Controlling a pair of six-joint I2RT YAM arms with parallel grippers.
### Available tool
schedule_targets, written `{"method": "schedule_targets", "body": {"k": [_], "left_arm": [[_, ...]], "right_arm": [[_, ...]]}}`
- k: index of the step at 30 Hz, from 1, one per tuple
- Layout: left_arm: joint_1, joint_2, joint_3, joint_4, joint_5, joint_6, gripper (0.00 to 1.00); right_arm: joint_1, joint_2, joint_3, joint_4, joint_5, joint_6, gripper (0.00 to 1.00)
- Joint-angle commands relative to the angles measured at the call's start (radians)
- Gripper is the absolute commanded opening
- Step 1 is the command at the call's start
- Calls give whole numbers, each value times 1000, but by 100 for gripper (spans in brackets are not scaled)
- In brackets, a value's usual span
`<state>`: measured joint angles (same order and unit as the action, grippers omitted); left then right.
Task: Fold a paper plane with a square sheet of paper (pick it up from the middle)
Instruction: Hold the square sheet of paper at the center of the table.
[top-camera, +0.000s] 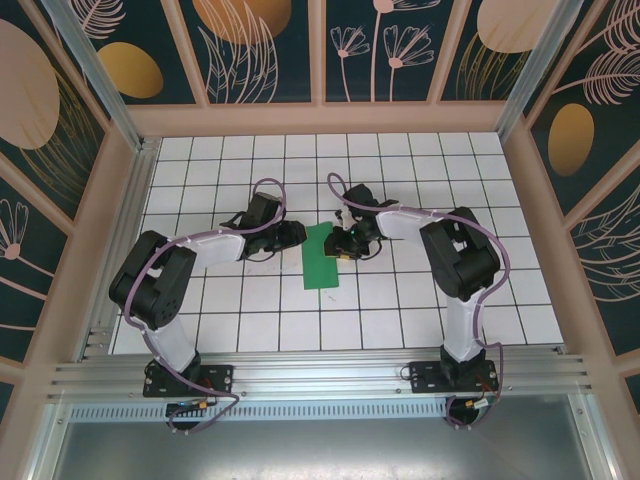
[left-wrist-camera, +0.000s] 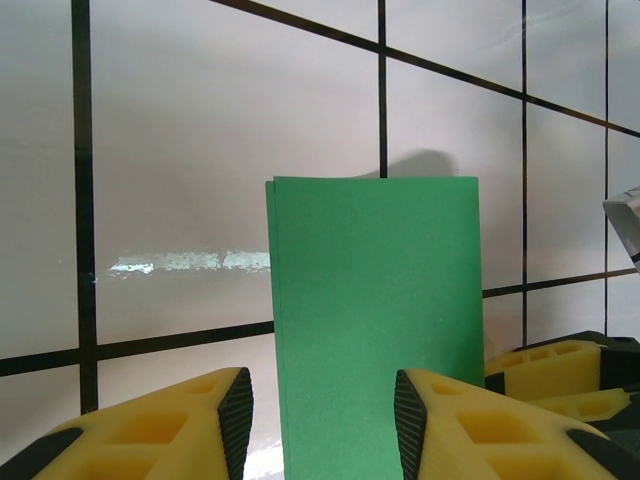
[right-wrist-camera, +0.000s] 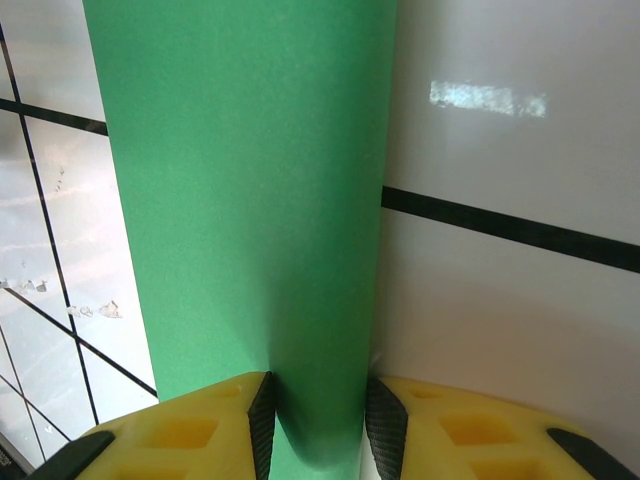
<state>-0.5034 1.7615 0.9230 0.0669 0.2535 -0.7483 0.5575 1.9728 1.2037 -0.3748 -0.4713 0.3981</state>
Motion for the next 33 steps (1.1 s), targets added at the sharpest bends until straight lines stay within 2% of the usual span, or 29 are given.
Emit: {"method": "schedule_targets", "body": {"k": [1, 11, 22, 33], "left_arm": [[0, 12, -2, 7, 12, 3, 45], [0, 18, -1, 11, 24, 0, 45], [-4, 50, 19, 34, 118, 15, 45], [-14, 93, 31, 59, 150, 1, 35]], "right_arm": [[27, 121, -37, 5, 130, -39, 37], [28, 133, -35, 4, 142, -31, 37], [30, 143, -29, -5, 157, -33, 38], [40, 149, -24, -15, 174, -42, 38]]}}
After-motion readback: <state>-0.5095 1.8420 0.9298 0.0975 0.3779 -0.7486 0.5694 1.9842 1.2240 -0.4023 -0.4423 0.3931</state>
